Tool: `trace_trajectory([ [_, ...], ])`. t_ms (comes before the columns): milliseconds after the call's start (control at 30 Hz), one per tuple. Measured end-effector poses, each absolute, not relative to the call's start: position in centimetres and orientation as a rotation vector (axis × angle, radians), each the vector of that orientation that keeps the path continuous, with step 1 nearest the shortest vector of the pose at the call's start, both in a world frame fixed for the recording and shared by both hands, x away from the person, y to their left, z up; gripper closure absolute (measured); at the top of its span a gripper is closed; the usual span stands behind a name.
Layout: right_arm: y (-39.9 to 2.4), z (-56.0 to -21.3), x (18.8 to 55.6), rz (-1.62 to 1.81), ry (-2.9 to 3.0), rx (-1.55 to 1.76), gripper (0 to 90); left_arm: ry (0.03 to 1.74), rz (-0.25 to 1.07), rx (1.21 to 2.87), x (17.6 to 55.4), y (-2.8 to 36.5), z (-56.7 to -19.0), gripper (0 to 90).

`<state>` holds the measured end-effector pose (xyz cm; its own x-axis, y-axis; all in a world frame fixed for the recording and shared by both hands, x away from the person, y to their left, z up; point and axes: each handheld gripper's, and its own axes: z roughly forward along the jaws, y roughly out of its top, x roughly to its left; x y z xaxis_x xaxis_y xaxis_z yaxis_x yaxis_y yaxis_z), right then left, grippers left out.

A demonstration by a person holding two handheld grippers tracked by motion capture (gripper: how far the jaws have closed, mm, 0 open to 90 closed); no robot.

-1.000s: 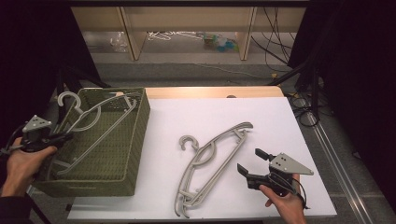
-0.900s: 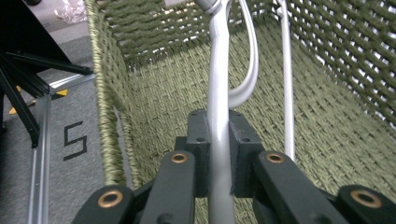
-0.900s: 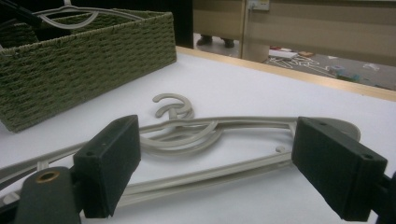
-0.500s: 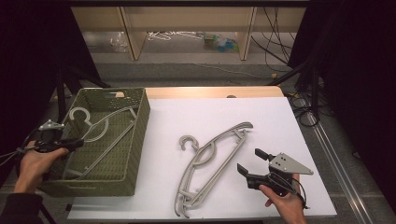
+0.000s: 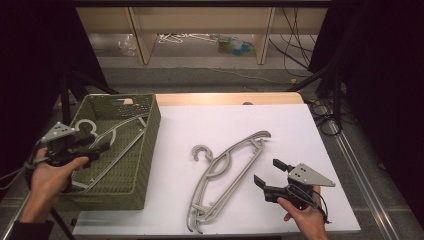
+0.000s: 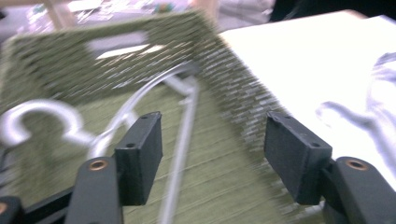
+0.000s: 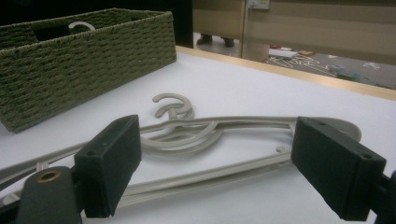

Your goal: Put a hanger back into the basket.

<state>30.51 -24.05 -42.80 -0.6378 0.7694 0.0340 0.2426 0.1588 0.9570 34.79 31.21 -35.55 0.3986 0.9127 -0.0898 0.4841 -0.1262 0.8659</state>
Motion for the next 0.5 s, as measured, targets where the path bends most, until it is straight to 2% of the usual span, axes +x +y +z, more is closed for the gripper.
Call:
trace_trajectory([
  [200,-24.2,-42.7,30.4,1.483,1.973,0.96,17.0,1.124,0.529,1.727,33.7,26.5,-35.4,33.2],
  [500,-24.2,-42.7,30.4,1.487,1.971,0.962,17.0,0.986,0.459,1.762,32.3,21.3,-36.1,32.4],
])
